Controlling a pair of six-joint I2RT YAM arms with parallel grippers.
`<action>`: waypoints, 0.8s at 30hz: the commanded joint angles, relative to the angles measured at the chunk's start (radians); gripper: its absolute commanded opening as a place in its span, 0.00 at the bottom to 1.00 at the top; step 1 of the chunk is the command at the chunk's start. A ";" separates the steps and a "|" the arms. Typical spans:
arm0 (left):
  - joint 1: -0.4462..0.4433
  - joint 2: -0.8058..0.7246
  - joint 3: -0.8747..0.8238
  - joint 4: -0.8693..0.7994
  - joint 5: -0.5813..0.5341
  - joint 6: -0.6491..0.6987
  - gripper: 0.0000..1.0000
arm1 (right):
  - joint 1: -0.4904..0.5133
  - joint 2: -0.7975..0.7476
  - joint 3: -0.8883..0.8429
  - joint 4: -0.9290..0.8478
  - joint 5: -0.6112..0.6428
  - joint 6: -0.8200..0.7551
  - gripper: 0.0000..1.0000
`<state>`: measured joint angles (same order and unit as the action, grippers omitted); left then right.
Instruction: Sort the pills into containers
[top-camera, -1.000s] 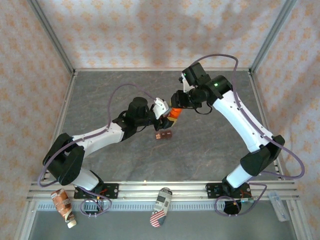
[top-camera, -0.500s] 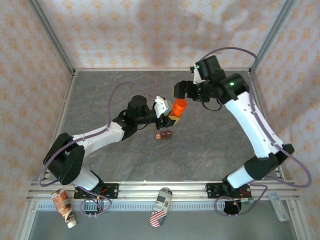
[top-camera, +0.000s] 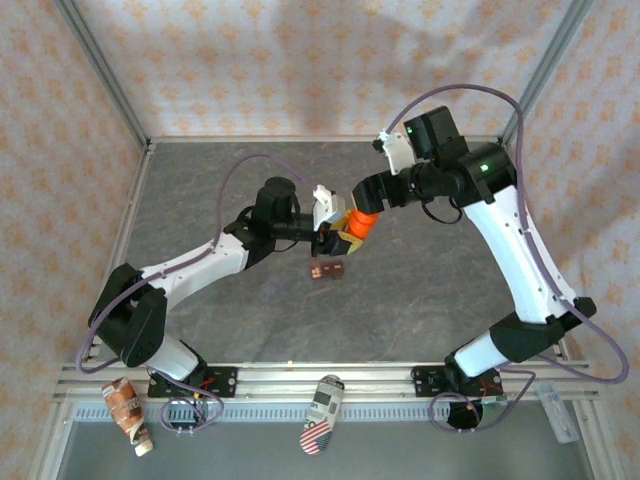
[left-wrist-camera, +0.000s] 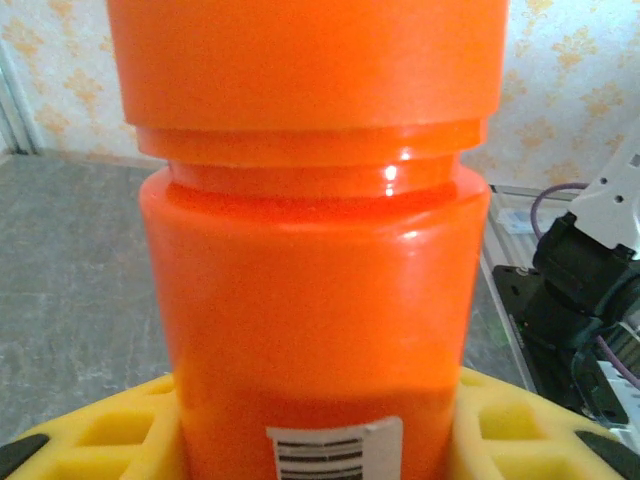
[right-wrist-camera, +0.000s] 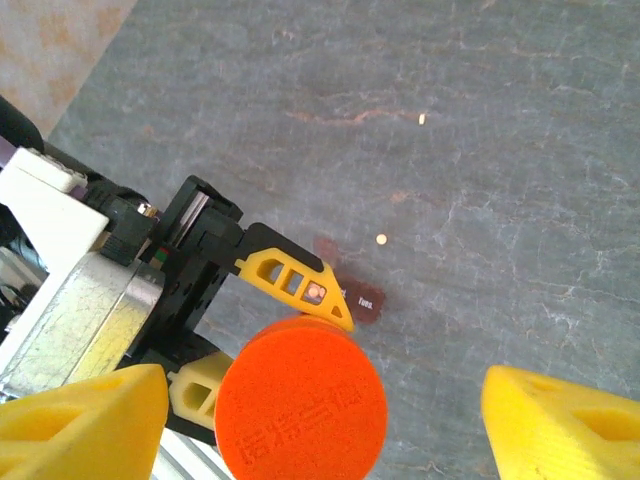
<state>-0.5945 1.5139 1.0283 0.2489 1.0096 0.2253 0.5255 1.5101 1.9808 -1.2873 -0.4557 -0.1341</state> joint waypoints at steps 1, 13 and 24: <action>0.009 0.009 0.035 -0.005 0.043 -0.017 0.00 | 0.014 0.010 0.019 -0.046 -0.013 -0.057 0.80; 0.009 0.004 0.033 -0.002 0.040 -0.016 0.00 | 0.016 0.011 -0.066 -0.029 0.029 -0.055 0.77; 0.009 -0.001 0.037 -0.005 0.037 -0.011 0.00 | 0.008 0.005 -0.112 0.000 -0.005 -0.043 0.62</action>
<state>-0.5945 1.5253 1.0313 0.2268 1.0172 0.2104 0.5381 1.5295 1.8839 -1.2987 -0.4629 -0.1757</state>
